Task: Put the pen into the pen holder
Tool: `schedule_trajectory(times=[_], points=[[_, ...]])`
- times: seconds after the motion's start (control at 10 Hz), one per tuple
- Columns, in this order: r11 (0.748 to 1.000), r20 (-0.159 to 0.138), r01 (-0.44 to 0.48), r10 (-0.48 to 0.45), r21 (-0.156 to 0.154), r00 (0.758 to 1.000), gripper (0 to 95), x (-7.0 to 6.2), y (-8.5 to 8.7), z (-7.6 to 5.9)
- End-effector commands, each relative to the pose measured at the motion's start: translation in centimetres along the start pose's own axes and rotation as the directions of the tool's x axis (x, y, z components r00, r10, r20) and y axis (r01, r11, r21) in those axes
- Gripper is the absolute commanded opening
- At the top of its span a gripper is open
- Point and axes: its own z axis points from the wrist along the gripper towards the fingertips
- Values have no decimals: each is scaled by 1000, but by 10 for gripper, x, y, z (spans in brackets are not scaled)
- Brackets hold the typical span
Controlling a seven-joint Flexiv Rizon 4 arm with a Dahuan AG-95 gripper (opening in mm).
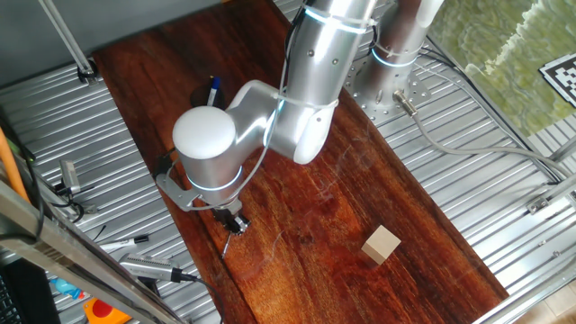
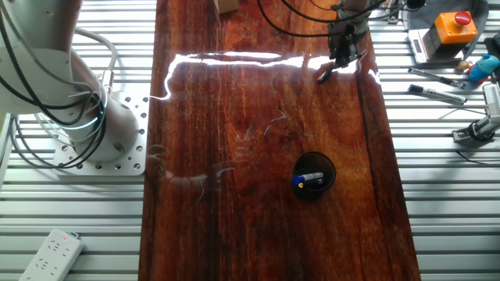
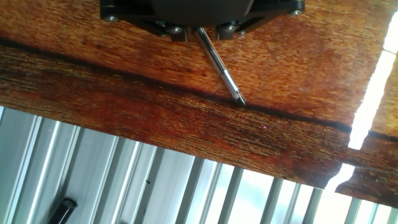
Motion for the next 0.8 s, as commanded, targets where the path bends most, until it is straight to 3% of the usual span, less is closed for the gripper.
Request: schedule_trajectory(times=[0.1, 0.8], points=[[1000, 0, 0, 0, 0, 1000, 190, -2, 1, 2], [1000, 0, 2, -2, 5, 1000, 190, -5, 2, 2]])
